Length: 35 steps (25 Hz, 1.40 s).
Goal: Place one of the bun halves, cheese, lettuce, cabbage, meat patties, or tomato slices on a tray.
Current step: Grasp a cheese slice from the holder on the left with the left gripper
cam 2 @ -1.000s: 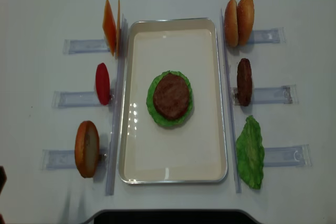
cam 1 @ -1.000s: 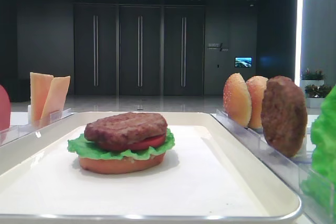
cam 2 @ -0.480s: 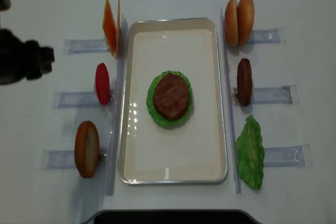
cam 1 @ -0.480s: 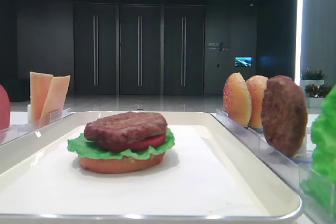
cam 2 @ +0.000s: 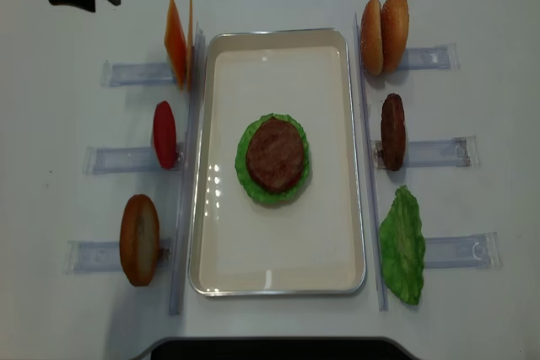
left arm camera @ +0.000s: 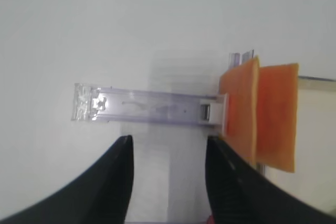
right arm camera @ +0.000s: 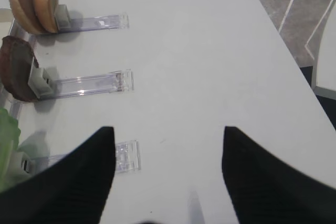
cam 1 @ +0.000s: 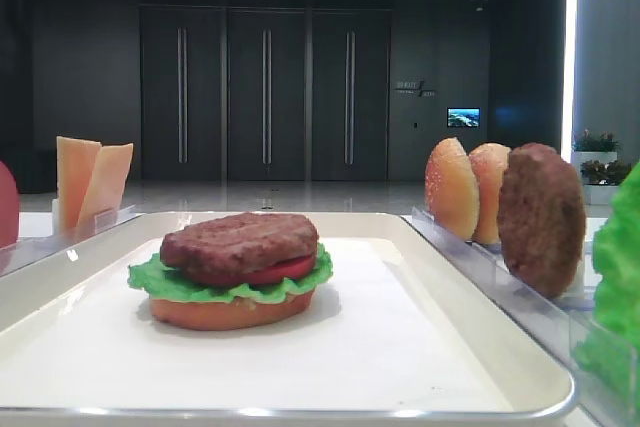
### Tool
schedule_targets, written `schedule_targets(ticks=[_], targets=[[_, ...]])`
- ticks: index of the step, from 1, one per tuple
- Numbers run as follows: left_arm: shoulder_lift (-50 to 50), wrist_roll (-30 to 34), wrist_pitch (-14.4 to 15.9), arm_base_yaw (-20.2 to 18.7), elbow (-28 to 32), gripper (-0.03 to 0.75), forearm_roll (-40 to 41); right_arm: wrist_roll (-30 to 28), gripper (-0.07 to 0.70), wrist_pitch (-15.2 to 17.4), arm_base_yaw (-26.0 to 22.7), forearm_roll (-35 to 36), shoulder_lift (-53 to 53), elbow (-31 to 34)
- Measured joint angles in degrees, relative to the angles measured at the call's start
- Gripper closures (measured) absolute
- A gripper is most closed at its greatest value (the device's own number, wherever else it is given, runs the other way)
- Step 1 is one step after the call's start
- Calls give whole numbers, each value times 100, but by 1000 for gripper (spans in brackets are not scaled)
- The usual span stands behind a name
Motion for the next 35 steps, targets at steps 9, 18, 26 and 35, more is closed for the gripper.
schedule_targets(ticks=[9, 18, 26, 35], targets=[[217, -637, -269, -705, -123, 367, -42, 0, 209, 0, 0, 0, 0, 0], [232, -1952, -481, -1260, -130, 367, 586, 0, 209, 0, 0, 0, 0, 0], [645, -2041, -607, -1260, -136, 367, 566, 0, 209, 0, 0, 0, 0, 0], [1030, -2041, -902, -1260, -136, 367, 515, 0, 209, 0, 0, 0, -4, 0]])
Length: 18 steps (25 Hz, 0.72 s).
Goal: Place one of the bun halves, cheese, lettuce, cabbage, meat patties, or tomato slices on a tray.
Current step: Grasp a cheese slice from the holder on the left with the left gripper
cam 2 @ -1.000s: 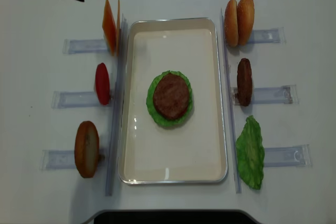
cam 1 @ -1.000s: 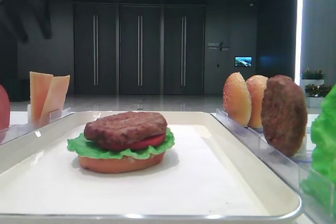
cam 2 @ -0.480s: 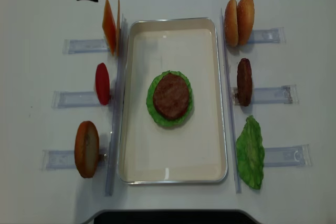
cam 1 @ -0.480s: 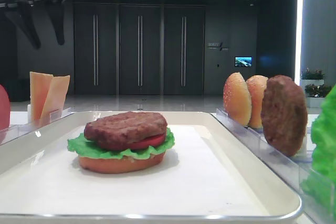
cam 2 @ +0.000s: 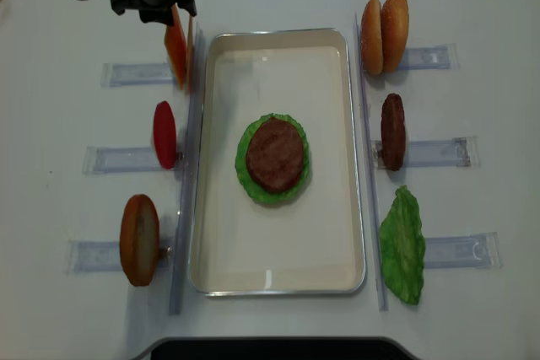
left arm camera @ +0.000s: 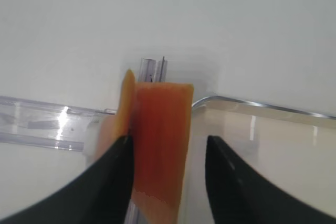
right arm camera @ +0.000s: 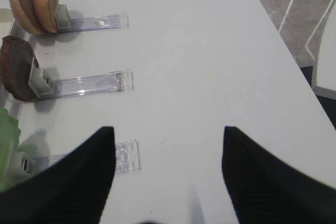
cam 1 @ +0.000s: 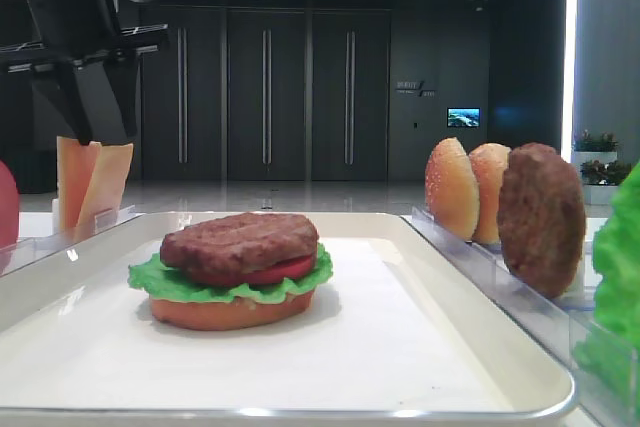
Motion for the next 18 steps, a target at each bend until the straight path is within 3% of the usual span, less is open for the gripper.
schedule_targets(ticks=[8, 13, 18], targets=[[310, 29, -121, 0, -2, 387, -52, 0, 209, 0, 0, 0, 0, 0], [316, 166, -60, 0, -2, 650, -119, 0, 209, 0, 0, 0, 0, 0], [55, 240, 42, 0, -141, 690, -458, 0, 209, 0, 0, 0, 0, 0]])
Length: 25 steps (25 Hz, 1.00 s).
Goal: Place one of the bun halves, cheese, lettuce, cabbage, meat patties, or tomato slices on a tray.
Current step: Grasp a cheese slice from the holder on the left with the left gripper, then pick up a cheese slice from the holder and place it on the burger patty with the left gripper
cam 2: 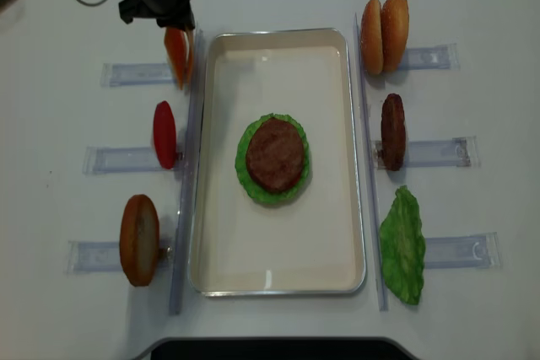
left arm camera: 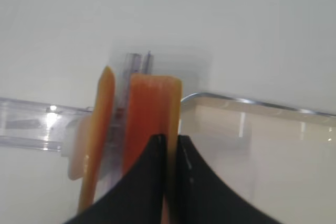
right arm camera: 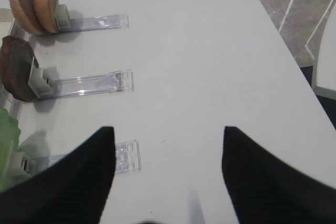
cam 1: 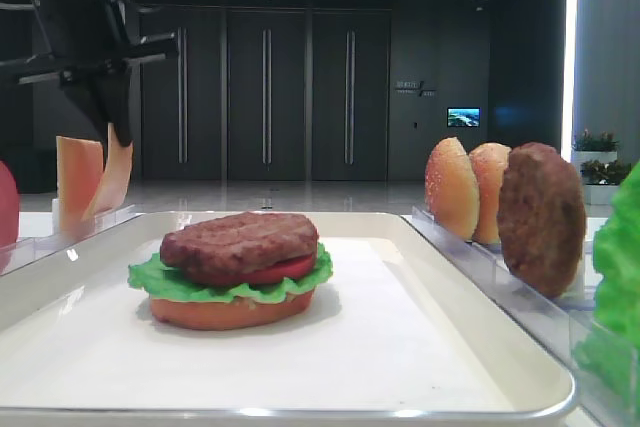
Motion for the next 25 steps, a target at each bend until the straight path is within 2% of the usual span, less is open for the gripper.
schedule_targets(ticks=[4, 7, 8, 10, 13, 18, 25], targets=[[-484, 16, 2, 0, -83, 692, -227, 0, 209, 0, 0, 0, 0, 0], [-668, 158, 193, 0, -83, 692, -342, 0, 209, 0, 0, 0, 0, 0], [-674, 278, 294, 0, -74, 692, -464, 0, 209, 0, 0, 0, 0, 0], [-712, 603, 308, 6, 137, 692, -965, 0, 209, 0, 0, 0, 0, 0], [-992, 853, 17, -75, 862, 692, -1523, 0, 209, 0, 0, 0, 0, 0], [-1927, 905, -431, -268, 2297, 692, -1619, 0, 209, 0, 0, 0, 0, 0], [-3033, 918, -814, -687, 3571, 692, -1746, 0, 209, 0, 0, 0, 0, 0]])
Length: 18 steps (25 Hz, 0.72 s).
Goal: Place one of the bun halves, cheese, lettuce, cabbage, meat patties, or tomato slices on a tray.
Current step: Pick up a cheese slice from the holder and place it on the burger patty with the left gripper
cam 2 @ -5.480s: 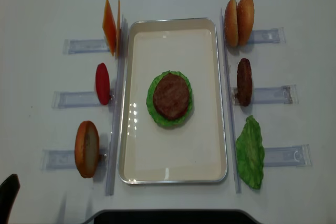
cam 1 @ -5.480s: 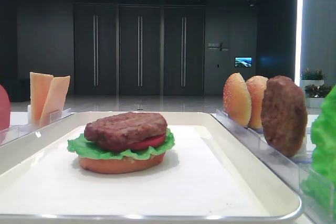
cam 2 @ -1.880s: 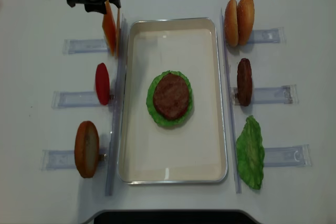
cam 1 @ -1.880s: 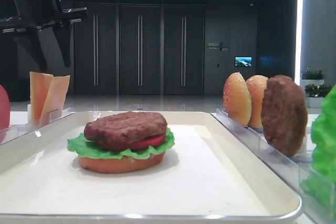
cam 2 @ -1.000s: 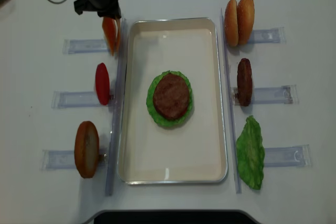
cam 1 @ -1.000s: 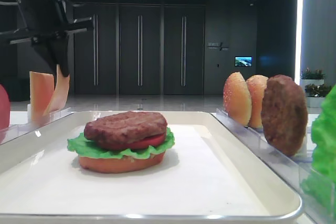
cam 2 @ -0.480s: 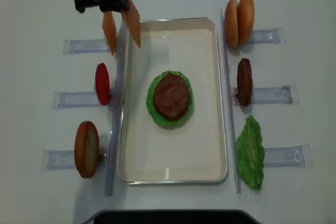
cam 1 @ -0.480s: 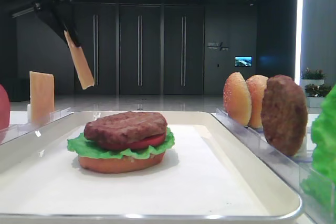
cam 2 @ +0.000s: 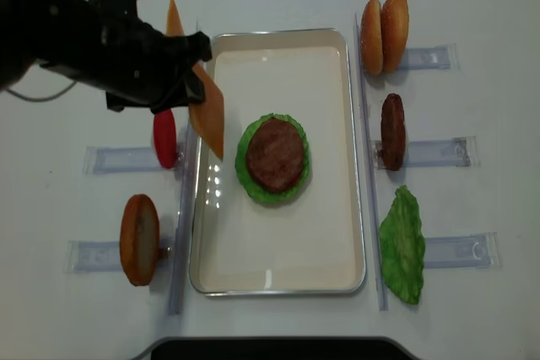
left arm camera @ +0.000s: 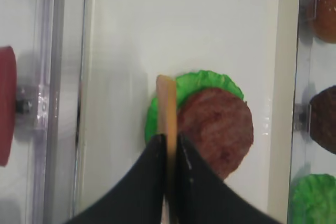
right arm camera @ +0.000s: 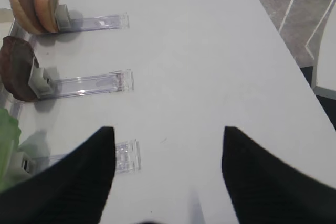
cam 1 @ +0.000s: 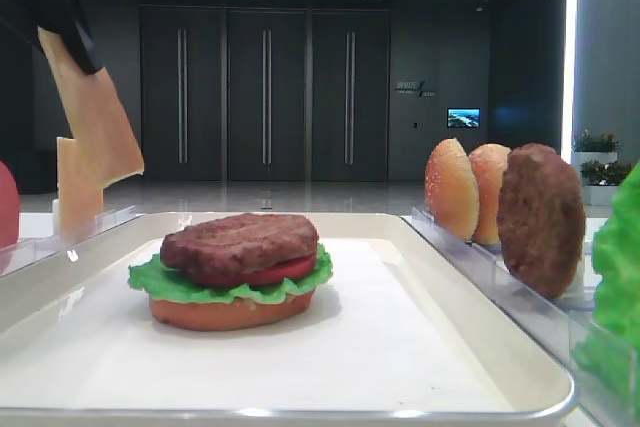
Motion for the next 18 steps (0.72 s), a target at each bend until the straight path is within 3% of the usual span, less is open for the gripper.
schedule_targets(ticks=[4, 12, 18], targets=[[-133, 520, -292, -188, 297, 692, -606, 0, 209, 0, 0, 0, 0, 0], [-8, 3897, -754, -380, 408, 692, -4026, 0, 209, 0, 0, 0, 0, 0], [244, 5506, -892, -380, 841, 692, -5437, 0, 209, 0, 0, 0, 0, 0]])
